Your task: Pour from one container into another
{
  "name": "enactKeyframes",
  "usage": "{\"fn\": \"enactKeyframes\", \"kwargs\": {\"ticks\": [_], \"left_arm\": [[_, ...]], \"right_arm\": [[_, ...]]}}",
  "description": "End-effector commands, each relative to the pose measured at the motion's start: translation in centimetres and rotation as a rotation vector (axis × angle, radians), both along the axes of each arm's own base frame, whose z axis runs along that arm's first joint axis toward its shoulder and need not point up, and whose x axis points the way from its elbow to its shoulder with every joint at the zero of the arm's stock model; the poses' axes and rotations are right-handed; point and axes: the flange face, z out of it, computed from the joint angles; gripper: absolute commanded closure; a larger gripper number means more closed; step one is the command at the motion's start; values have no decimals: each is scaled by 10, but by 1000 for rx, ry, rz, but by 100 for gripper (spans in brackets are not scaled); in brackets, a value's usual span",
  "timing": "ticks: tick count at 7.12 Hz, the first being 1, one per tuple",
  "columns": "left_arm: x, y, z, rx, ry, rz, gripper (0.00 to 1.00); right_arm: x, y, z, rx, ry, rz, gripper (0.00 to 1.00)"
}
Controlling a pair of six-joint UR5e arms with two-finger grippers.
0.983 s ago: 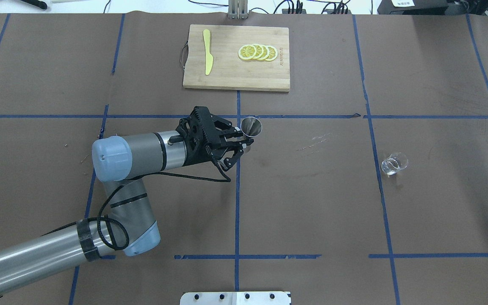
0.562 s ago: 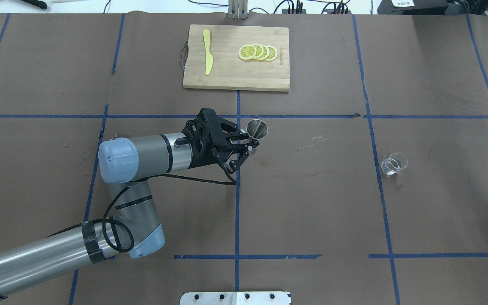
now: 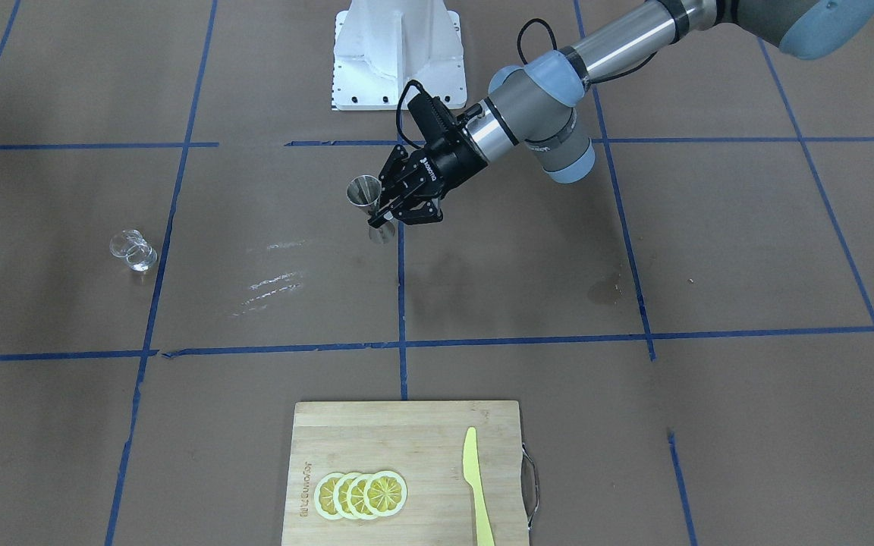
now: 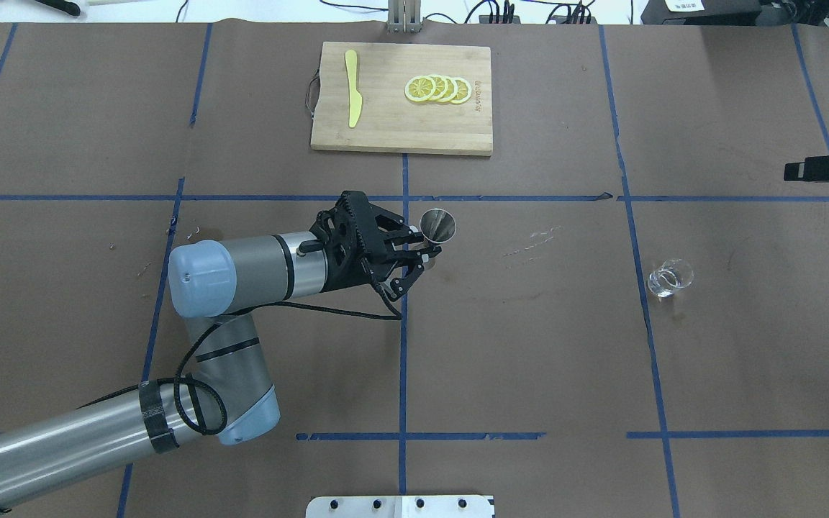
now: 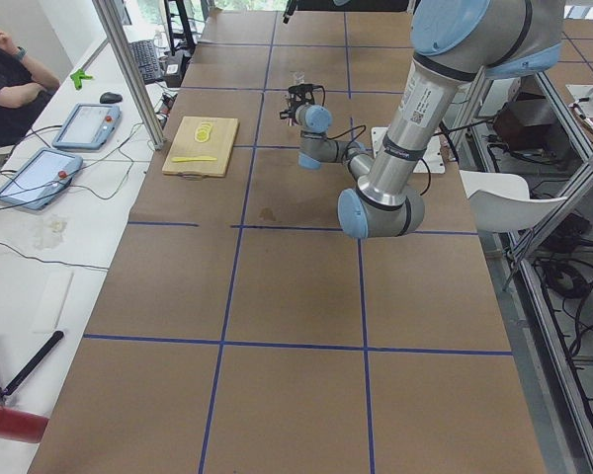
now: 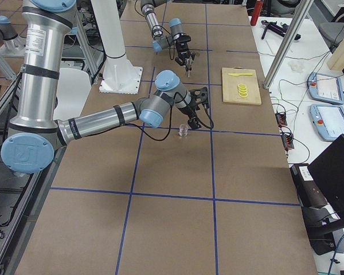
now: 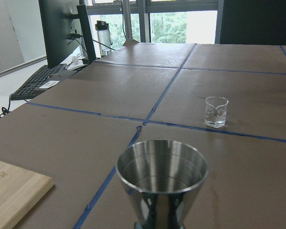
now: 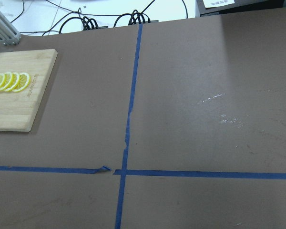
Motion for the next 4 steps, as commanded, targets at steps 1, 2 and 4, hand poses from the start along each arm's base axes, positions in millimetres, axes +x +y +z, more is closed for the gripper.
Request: {"fn": "enactKeyframes", "kwargs": {"ticks": [1, 2, 4], "left_arm": [[0, 1, 3, -1, -4, 0, 100], [0, 1, 4, -1, -6, 0, 100], [0, 2, 3, -1, -4, 1, 100]], "right_arm": [[-70, 25, -6, 32, 57, 109, 0], [-103, 45, 7, 65, 126, 187, 0], [-165, 91, 22, 150, 182, 295, 0]]}}
